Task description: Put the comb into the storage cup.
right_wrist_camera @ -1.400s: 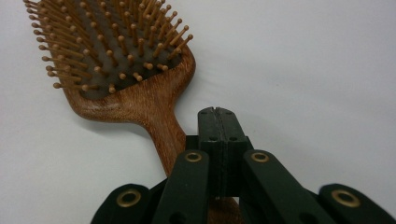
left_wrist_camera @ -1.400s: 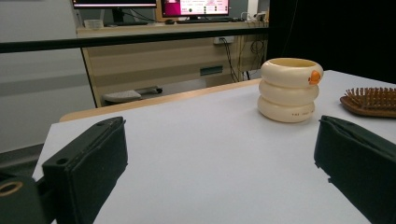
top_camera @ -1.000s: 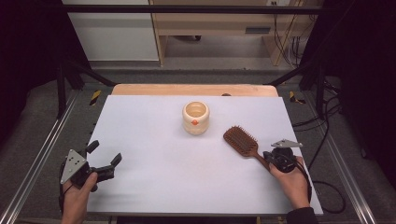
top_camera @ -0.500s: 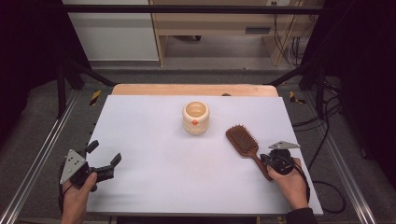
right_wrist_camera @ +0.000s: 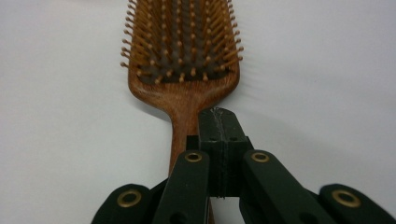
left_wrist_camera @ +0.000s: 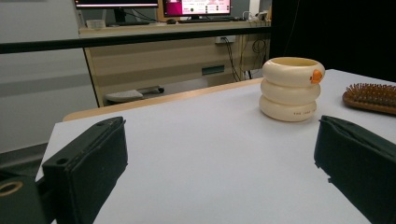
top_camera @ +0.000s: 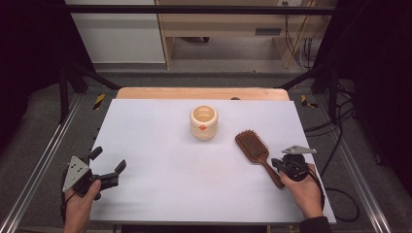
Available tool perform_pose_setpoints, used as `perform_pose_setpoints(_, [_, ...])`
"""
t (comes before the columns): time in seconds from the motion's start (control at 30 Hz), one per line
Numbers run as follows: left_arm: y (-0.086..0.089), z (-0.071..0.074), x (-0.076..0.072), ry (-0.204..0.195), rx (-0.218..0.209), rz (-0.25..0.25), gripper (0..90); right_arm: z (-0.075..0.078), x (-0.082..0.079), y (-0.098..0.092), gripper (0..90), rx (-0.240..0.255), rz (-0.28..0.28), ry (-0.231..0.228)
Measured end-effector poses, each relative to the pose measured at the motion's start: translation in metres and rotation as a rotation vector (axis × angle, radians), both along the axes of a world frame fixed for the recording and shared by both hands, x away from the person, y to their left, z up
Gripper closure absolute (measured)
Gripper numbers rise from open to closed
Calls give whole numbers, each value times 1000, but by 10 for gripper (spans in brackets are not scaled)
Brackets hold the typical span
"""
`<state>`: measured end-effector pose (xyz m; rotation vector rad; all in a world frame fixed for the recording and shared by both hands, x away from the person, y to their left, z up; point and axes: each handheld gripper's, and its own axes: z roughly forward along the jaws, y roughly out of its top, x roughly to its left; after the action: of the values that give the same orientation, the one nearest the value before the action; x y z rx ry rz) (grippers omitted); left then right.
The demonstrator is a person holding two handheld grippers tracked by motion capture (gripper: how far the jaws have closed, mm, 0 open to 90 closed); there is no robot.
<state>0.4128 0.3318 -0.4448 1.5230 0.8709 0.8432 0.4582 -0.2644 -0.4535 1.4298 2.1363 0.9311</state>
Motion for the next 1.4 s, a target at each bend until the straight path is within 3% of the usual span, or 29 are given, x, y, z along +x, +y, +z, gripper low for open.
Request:
perform_pose_setpoints(0.1, [0, 0, 0, 0, 1, 3, 26, 9, 0, 2, 897, -9, 18, 5])
perform_pose_setpoints(0.27, [1, 0, -1, 0, 2, 5, 26, 17, 2, 7, 796, -24, 43, 33])
perform_pose_setpoints(0.77, [0, 0, 0, -3, 12, 7, 26, 12, 22, 23, 186, -123, 67, 169])
perform_pose_setpoints(0.9, [0, 0, 0, -2, 13, 9, 26, 9, 25, 29, 94, -133, 86, 203])
perform_pose_setpoints(1.13, [0, 0, 0, -2, 14, 8, 26, 4, 31, 33, 82, -142, 100, 246])
perform_pose_setpoints(1.4, [0, 0, 0, -3, 14, 9, 26, 2, 34, 36, 199, -165, 108, 282])
